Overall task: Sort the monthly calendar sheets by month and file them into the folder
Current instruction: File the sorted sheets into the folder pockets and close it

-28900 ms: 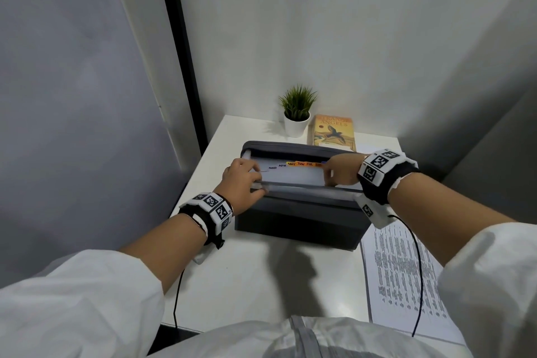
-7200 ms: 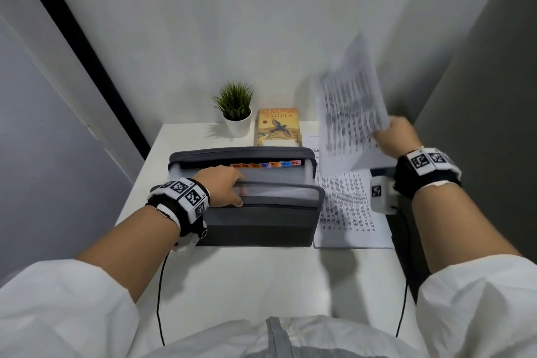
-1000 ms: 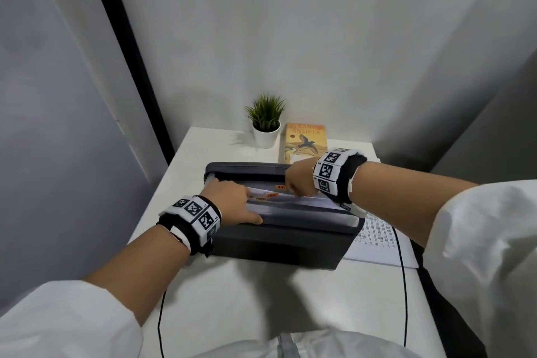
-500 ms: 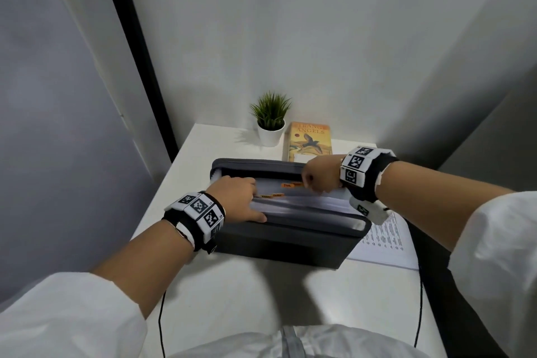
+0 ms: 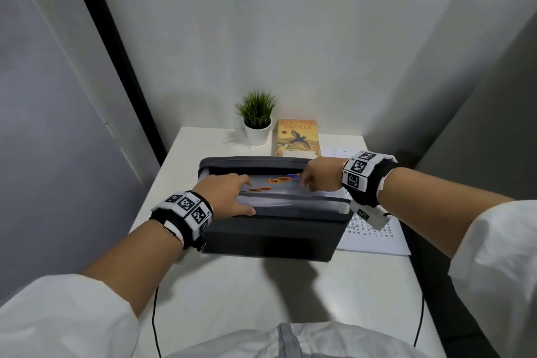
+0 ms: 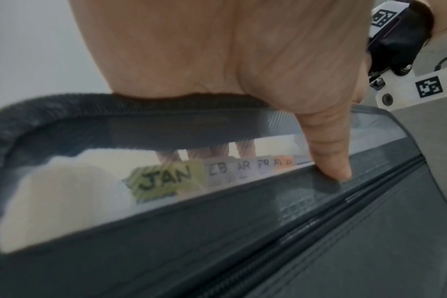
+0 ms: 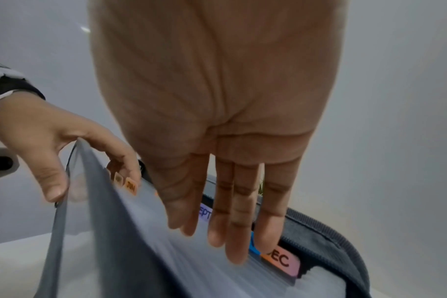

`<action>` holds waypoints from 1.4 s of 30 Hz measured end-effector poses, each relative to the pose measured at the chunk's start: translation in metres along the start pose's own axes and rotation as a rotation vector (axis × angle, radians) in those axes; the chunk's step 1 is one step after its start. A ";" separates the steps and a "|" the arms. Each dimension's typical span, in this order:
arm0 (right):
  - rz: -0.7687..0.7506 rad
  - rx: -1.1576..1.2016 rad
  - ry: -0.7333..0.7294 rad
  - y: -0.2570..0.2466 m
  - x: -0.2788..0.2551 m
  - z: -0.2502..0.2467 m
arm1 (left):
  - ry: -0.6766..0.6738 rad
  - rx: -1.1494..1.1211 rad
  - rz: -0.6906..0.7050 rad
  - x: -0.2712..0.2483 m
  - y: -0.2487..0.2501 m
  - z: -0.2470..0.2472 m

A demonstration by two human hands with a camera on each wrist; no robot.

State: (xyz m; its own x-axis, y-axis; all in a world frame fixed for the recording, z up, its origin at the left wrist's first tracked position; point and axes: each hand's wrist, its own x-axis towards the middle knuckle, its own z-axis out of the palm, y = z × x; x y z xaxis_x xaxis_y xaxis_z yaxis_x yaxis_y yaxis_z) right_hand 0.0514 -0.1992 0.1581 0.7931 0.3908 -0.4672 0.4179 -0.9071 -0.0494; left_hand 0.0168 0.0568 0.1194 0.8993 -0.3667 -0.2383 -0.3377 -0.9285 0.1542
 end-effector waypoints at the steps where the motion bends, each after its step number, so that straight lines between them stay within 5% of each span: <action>1: -0.001 -0.004 -0.004 0.000 0.000 0.001 | -0.006 0.017 -0.002 0.001 0.000 -0.001; 15: -0.107 0.045 -0.054 0.005 -0.004 0.005 | 0.038 0.157 0.085 0.006 0.006 -0.004; 22: -0.076 0.296 0.029 0.034 -0.010 -0.011 | -0.103 0.153 0.070 0.032 0.047 -0.004; 27: 0.321 0.769 0.221 0.127 -0.024 0.029 | -0.073 0.139 0.042 0.040 0.043 0.001; 34: 0.931 0.935 0.033 0.186 -0.043 0.195 | -0.003 0.134 0.023 0.045 0.042 0.004; 37: 1.047 1.060 0.007 0.193 -0.053 0.231 | 0.006 0.128 0.021 0.048 0.041 0.004; 42: 1.157 1.302 0.163 0.201 -0.056 0.242 | 0.003 0.114 0.007 0.051 0.041 0.003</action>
State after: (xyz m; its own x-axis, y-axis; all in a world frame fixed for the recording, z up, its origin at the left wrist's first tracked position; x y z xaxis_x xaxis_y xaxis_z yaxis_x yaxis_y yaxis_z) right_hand -0.0161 -0.4410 -0.0396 0.4664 -0.5551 -0.6887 -0.8780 -0.1959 -0.4367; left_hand 0.0481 -0.0001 0.1108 0.8977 -0.3731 -0.2343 -0.3732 -0.9266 0.0458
